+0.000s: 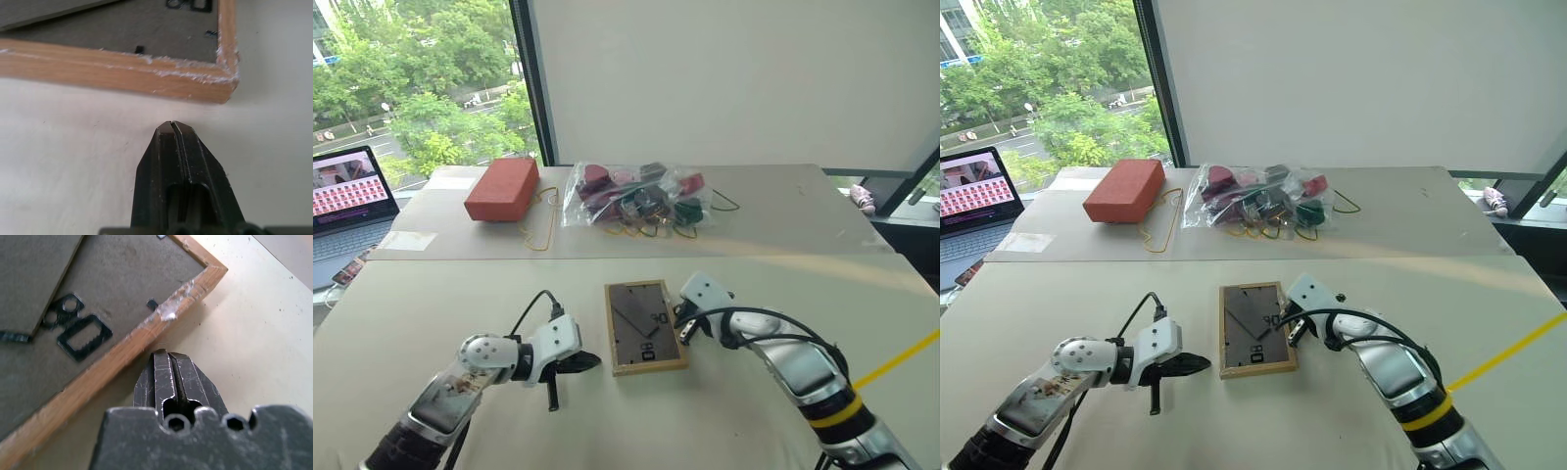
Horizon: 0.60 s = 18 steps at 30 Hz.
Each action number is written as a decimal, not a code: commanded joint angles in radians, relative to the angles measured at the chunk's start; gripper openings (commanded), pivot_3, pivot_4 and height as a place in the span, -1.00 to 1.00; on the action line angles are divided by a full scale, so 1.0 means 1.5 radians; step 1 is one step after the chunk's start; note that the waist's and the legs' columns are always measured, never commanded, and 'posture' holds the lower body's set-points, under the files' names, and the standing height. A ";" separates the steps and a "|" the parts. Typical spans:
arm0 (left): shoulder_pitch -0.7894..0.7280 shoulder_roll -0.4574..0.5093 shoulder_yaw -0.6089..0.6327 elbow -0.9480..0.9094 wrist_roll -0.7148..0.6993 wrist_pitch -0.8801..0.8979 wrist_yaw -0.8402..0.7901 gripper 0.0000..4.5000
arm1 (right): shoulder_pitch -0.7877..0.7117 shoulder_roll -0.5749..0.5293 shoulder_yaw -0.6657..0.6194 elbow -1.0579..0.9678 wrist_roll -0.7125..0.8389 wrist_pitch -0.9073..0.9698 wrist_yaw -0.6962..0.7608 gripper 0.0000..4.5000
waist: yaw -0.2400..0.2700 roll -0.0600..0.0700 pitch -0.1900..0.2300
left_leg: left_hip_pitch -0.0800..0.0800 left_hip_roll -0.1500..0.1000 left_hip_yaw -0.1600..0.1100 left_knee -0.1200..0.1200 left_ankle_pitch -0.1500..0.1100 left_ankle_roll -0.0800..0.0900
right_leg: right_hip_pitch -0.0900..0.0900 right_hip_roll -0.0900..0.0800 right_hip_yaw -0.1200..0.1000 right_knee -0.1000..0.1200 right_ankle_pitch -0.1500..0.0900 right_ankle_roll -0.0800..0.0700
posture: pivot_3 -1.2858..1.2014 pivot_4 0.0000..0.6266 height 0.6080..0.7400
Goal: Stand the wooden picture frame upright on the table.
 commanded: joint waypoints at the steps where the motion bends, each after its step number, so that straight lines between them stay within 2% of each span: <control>1: 0.014 0.008 0.047 0.031 0.038 -0.165 0.020 -1.00 | 0.055 -0.044 -0.035 -0.035 0.013 -0.013 0.037 -0.97 | 0.004 0.000 0.000 | 0.000 0.000 0.000 0.000 0.000 0.000 | 0.000 0.000 0.000 0.000 0.000 0.000 | 0.03 -0.52 1.00; 3: 0.013 0.010 0.050 0.100 0.122 -0.413 0.069 -1.00 | 0.088 -0.058 -0.052 -0.070 0.042 -0.032 0.074 -0.97 | 0.010 0.000 0.000 | 0.000 0.000 0.000 0.000 0.000 0.000 | 0.000 0.000 0.000 -0.001 0.000 0.000 | 0.03 -0.52 1.00; 6: -0.013 0.035 0.013 0.215 0.233 -0.684 0.103 -0.68 | 0.105 -0.053 -0.067 -0.096 0.081 -0.021 0.104 -1.00 | 0.016 0.000 0.000 | 0.000 0.000 0.000 0.000 0.000 0.000 | 0.000 -0.001 0.000 -0.002 0.000 0.000 | 0.03 -0.52 1.00; 9: -0.079 0.026 -0.019 0.336 0.379 -0.887 0.201 -0.19 | 0.097 -0.040 -0.051 -0.103 0.095 -0.002 0.114 -1.00 | 0.015 0.000 0.000 | 0.000 0.000 0.001 0.000 0.000 0.000 | 0.000 -0.001 0.000 -0.002 0.000 0.000 | 0.03 -0.52 1.00; 14: -0.177 -0.023 -0.052 0.495 0.554 -1.030 0.365 0.59 | 0.074 -0.005 -0.029 -0.115 0.101 0.028 0.104 -1.00 | 0.016 0.000 0.000 | 0.000 0.000 0.001 0.000 0.000 0.000 | 0.000 0.000 0.000 -0.001 0.000 0.000 | 0.03 -0.52 1.00; 18: -0.234 -0.054 -0.093 0.586 0.664 -1.067 0.481 0.59 | 0.063 0.010 -0.016 -0.112 0.095 0.040 0.092 -1.00 | 0.019 0.001 -0.001 | 0.000 -0.001 0.001 0.000 0.000 0.000 | 0.001 -0.001 0.000 -0.001 0.000 0.001 | 0.03 -0.52 1.00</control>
